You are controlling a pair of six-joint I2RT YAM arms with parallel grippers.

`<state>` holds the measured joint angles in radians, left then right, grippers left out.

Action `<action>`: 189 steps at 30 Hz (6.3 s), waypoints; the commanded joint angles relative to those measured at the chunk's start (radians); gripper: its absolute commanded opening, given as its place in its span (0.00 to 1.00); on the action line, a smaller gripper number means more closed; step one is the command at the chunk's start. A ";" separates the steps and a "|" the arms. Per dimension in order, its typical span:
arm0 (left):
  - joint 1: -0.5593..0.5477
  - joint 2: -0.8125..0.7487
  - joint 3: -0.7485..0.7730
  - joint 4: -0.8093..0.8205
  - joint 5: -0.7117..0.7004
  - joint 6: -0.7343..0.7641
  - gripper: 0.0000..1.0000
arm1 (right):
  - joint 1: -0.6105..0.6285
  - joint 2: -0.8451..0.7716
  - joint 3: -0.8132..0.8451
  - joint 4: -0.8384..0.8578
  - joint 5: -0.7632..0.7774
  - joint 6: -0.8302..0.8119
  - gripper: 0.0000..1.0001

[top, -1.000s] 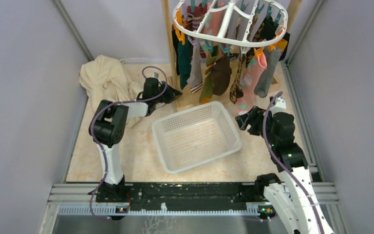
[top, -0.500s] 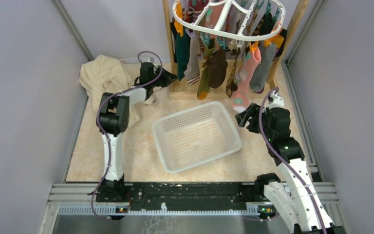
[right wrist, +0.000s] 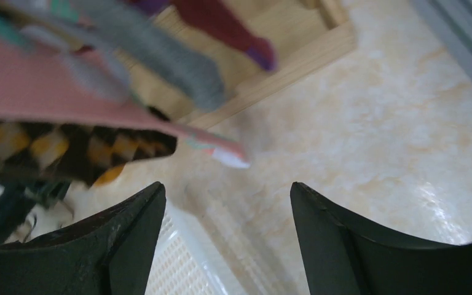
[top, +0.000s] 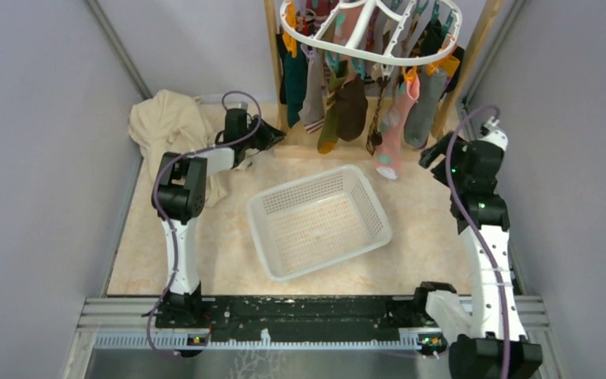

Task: Remove the socks clipped to the hanger
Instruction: Move the clothesline to the center of the board, then adjust the bin at the center of the board.

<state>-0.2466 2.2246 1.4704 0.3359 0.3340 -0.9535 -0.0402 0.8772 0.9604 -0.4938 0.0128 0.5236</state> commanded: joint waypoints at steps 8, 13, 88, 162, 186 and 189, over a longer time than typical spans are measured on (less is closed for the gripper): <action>-0.001 -0.178 -0.110 -0.005 -0.005 0.091 0.39 | -0.368 0.279 -0.006 0.159 -0.100 0.135 0.71; 0.000 -0.256 -0.136 -0.071 -0.035 0.151 0.49 | -0.371 0.397 0.009 0.192 0.027 0.115 0.72; -0.094 -0.028 0.146 -0.568 -0.435 0.554 0.21 | -0.211 1.129 0.416 0.260 0.158 -0.112 0.30; -0.143 -0.923 -0.404 -0.728 -0.529 0.461 0.99 | 0.271 -0.109 -0.181 -0.091 -0.162 -0.089 0.71; -0.224 -1.114 -0.545 -0.811 -0.532 0.448 0.99 | 0.410 0.110 -0.302 0.067 -0.155 -0.034 0.46; -0.224 -1.105 -0.545 -0.811 -0.529 0.455 0.99 | 0.428 0.063 -0.324 0.058 -0.148 0.003 0.37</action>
<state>-0.4652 1.1236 0.9333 -0.4709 -0.1841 -0.5106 0.3565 1.0142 0.6464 -0.4648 -0.1402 0.4625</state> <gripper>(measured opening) 0.987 0.405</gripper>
